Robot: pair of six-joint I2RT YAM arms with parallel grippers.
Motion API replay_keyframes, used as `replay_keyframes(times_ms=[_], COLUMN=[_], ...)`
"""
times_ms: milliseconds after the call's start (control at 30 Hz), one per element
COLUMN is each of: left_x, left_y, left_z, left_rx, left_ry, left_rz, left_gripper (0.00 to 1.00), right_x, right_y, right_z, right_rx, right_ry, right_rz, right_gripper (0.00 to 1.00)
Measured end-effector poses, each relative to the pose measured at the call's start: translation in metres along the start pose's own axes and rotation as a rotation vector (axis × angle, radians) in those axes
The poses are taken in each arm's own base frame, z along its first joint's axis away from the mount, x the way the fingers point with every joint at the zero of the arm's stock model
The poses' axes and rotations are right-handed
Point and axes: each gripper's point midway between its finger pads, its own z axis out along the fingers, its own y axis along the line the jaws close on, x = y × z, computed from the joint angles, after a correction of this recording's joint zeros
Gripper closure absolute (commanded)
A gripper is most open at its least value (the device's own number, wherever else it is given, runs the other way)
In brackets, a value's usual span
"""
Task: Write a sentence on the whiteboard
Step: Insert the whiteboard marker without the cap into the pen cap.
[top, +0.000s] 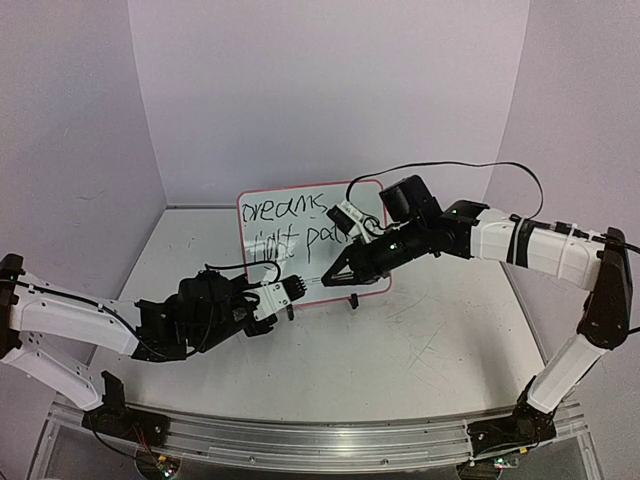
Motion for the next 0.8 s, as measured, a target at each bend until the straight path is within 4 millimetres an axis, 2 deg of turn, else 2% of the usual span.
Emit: replay_keyframes(times_ms=[800], left_x=[0.002], left_y=[-0.006], left_z=[0.000], left_rx=[0.030], left_ry=[0.003], left_rz=[0.065], left_gripper=[1.00], right_x=[-0.004], right_y=[0.000], right_z=[0.019], right_rx=[0.013], right_ry=[0.065], right_rz=[0.045], right_gripper=[1.00])
